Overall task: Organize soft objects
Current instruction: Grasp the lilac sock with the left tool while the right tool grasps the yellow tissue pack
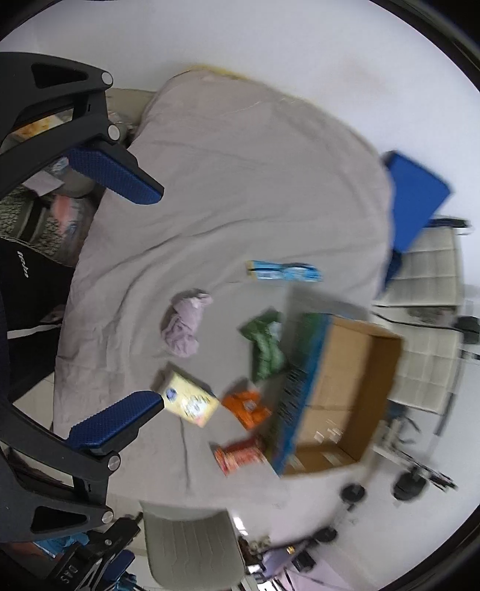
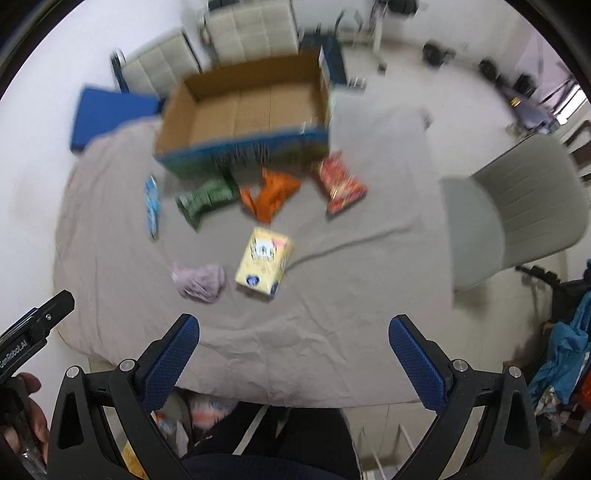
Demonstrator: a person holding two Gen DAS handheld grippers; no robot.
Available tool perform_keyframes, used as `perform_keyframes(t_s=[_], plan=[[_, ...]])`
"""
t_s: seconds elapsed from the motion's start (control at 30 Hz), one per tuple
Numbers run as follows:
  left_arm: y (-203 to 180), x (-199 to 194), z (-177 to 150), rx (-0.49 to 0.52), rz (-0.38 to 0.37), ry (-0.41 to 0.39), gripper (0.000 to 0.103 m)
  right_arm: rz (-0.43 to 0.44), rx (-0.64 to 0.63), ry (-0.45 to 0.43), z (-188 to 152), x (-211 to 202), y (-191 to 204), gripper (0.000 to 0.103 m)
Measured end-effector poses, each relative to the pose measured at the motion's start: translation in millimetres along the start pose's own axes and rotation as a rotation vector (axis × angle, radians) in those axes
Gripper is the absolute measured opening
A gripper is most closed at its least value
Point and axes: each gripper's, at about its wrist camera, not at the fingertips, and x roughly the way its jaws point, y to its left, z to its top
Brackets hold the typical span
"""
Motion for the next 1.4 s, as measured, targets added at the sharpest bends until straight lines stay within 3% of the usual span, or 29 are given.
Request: perform_keyframes(t_s=[0.1,0.27,0.43,0.6,0.67,0.73,0.83,0.9,1.03,1.07,1.17,1.4], plan=[[-2,60,5,-0.048,-0.021,0.141,0.103,0.002,-0.005,0.078,19,59,7,0.103],[8,156,9,-0.234,-0.153,0.362,0.099,0.0,0.048,0.192,43,151,19,0.103],[18,237,9,-0.405,-0.249,0.552,0.094,0.007,0.125,0.245,54,195,30,0.103],[17,287,15,-0.49,-0.336,0.651,0.094,0.016,0.23,0.299,60,230,33,0.102],[9,298,17,-0.479,-0.335,0.67,0.088,0.031,0.264,0.323,60,242,34,0.101],[-2,303,20,-0.432,-0.336,0.671,0.071,0.03,0.283,0.336,61,249,35,0.096],[-22,294,33,-0.296,-0.282,0.621,0.06,0.041,0.309,0.356,60,257,35,0.09],[-35,284,43,-0.187,-0.239,0.577,0.051,0.028,0.317,0.379,57,263,34,0.071],[-64,266,60,0.064,-0.123,0.481,0.045,0.028,0.309,0.379,52,265,34,0.069],[-71,261,63,0.124,-0.092,0.45,0.037,0.025,0.302,0.376,49,264,33,0.068],[-92,248,66,0.256,-0.031,0.395,0.037,0.014,0.254,0.361,43,255,33,0.067],[-128,200,75,0.32,-0.001,0.278,0.035,0.02,0.145,0.283,38,210,33,0.067]])
